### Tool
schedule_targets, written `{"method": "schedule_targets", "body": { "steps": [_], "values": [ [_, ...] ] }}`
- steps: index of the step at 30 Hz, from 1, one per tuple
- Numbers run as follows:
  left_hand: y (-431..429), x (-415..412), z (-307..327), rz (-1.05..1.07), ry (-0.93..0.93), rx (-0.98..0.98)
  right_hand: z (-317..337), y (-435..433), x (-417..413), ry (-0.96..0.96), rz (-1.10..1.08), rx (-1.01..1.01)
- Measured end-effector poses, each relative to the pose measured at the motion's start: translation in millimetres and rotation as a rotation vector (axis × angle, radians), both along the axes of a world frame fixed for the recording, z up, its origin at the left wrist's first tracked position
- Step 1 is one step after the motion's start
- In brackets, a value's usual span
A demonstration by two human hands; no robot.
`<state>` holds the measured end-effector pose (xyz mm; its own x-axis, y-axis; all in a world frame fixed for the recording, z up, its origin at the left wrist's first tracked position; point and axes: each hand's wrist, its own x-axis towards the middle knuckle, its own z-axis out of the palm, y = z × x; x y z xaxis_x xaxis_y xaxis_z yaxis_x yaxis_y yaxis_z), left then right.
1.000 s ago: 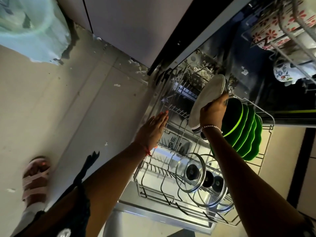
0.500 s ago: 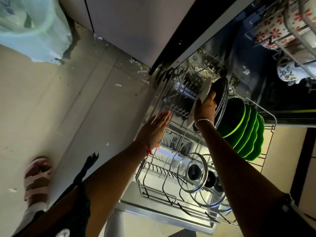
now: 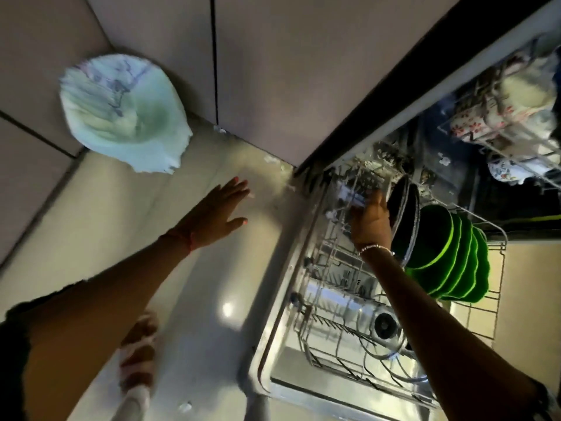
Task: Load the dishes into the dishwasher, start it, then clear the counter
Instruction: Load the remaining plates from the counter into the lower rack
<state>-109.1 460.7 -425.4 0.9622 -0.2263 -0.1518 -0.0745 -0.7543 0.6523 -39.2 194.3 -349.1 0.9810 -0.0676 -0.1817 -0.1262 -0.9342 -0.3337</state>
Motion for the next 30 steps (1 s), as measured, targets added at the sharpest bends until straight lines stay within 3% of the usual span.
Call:
{"method": "schedule_targets", "body": {
  "steps": [7, 13, 17, 22, 26, 30],
  "values": [
    [144.4, 58.7, 159.3, 0.011, -0.326, 0.018, 126.9, 174.8, 28.0, -0.293, 0.43, 0.057],
    [253.8, 96.3, 357.4, 0.134, -0.64, 0.04, 287.3, 326.8, 69.4, -0.607, 0.75, -0.02],
    [324.6, 103.0, 459.4, 0.323, -0.746, 0.065, 366.5, 396.6, 99.6, -0.73, 0.912, 0.02],
    [400.6, 119.3, 520.1, 0.404, -0.587, 0.148, 452.0, 469.9, 134.5, -0.723, 1.119, -0.16],
    [447.9, 159.1, 532.0, 0.47, -0.435, 0.15, 479.9, 522.9, 172.9, -0.586, 1.29, -0.263],
    [502.7, 212.2, 508.5, 0.548, -0.3, 0.188, 478.9, 577.1, 238.9, -0.459, 1.194, -0.289]
  ]
}}
